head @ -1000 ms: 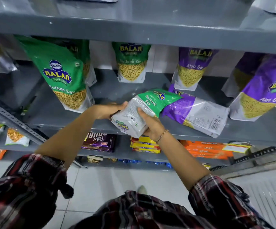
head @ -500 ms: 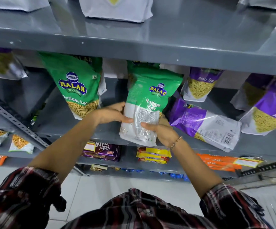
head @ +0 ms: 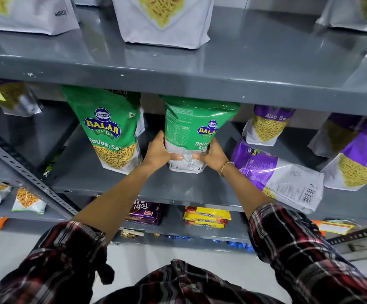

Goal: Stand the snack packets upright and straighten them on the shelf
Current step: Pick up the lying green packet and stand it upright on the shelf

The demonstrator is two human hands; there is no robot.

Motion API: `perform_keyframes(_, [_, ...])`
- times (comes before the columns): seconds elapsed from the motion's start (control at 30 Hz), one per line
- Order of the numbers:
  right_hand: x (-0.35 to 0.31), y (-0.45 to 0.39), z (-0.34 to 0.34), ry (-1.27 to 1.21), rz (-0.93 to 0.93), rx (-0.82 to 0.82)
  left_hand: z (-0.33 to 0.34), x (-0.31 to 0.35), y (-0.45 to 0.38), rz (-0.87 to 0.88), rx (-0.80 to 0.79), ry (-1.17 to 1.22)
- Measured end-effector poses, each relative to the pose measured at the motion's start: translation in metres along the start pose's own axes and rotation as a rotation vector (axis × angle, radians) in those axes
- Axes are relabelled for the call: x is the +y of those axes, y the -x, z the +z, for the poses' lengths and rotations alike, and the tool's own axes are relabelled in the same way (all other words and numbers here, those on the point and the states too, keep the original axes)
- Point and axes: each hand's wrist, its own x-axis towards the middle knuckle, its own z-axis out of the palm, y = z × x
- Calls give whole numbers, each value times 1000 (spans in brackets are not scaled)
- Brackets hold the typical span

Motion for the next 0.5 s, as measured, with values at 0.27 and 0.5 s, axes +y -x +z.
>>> perform_keyframes(0.27, [5,5,-1,34,9,1,0,-8,1,35,-57,-16])
perform_keyframes(0.5, [8,12,5,71,81,213,16,-20,50,234,263,13])
